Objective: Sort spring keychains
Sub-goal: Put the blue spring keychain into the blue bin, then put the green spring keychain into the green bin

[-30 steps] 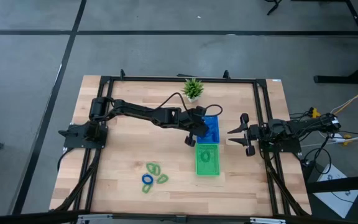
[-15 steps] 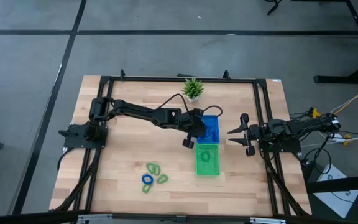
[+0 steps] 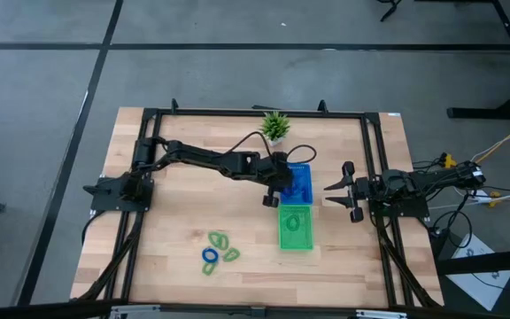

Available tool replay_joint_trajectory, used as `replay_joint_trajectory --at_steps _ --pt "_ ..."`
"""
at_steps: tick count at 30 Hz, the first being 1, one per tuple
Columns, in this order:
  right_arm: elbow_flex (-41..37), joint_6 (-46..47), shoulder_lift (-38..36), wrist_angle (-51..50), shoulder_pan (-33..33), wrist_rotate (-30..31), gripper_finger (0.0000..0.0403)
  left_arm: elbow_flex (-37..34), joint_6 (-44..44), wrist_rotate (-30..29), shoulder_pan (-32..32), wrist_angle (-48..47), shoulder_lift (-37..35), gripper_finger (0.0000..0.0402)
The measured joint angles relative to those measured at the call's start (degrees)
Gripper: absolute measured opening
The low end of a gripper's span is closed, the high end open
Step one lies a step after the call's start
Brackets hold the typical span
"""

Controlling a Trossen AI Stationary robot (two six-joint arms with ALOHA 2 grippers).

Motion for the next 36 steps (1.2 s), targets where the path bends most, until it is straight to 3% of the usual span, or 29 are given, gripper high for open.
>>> replay_joint_trajectory --at_steps 11,26,36 --pt "0.0 0.0 0.0 0.0 0.0 0.0 0.0136 0.1 -0.7 -1.0 0.0 0.3 1.9 0.004" --pt "0.0 0.0 0.0 0.0 0.0 0.0 0.0136 0.0 -1.1 -3.1 -0.4 1.6 1.7 0.0131" --pt "0.0 0.0 0.0 0.0 0.0 0.0 0.0136 0.0 -1.0 -3.4 -5.5 -4.5 -7.1 0.0141"
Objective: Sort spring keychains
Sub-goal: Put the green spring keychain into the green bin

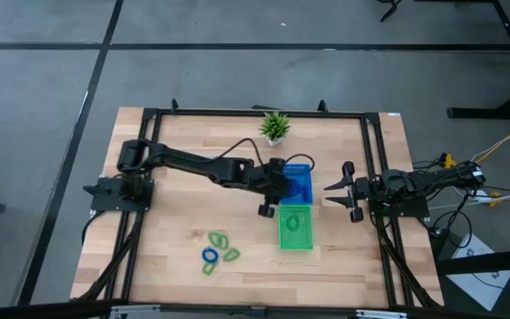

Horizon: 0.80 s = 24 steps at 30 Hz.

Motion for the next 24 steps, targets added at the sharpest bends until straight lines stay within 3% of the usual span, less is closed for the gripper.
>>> replay_joint_trajectory --at_steps 11,24 --pt "0.0 0.0 0.0 0.0 0.0 0.0 0.0136 0.1 -3.5 0.0 -7.7 -10.9 -8.2 0.0141" --pt "0.0 0.0 0.0 0.0 0.0 0.0 0.0136 -1.1 -12.6 1.5 -15.1 -20.9 -9.2 0.0141"
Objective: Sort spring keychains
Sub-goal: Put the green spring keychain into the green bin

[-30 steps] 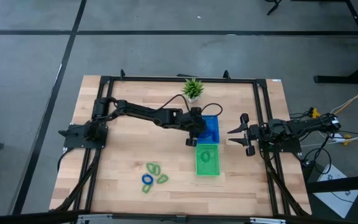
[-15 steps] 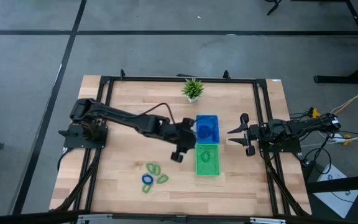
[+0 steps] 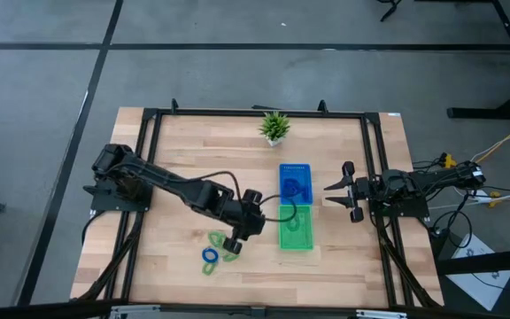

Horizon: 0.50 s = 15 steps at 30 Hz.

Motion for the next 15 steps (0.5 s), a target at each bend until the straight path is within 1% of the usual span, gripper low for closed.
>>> replay_joint_trajectory --at_steps 9,15 --pt "0.0 0.0 0.0 0.0 0.0 0.0 0.0136 -5.6 -8.8 0.1 -3.4 -0.5 0.1 0.0141" --pt "0.0 0.0 0.0 0.0 0.0 0.0 0.0136 -8.8 -13.0 -0.1 -5.0 -0.7 -0.9 0.0141"
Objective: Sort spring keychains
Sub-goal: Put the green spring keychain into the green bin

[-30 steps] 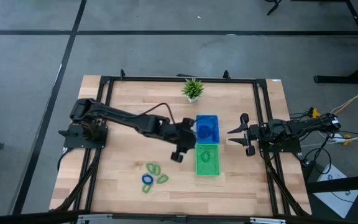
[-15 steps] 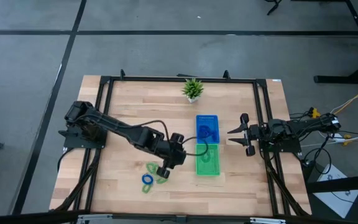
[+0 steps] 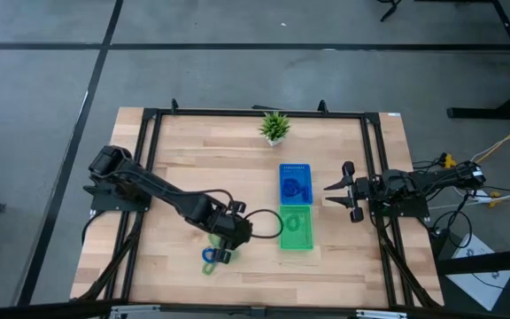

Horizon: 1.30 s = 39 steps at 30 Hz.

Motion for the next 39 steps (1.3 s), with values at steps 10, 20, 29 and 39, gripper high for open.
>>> replay_joint_trajectory --at_steps 10,20,29,39 --pt "0.0 0.0 0.0 0.0 0.0 0.0 0.0136 -10.1 -7.7 -2.1 -0.9 0.2 -9.4 0.0141" --pt "0.0 0.0 0.0 0.0 0.0 0.0 0.0136 -17.2 -8.9 -2.6 -0.9 5.3 -11.2 0.0141" --pt "0.0 0.0 0.0 0.0 0.0 0.0 0.0136 -17.2 -4.6 -2.4 -0.9 4.6 -6.7 0.0141" --pt "0.0 0.0 0.0 0.0 0.0 0.0 0.0136 -17.2 -8.8 -0.8 -0.9 4.8 -2.6 0.0141"
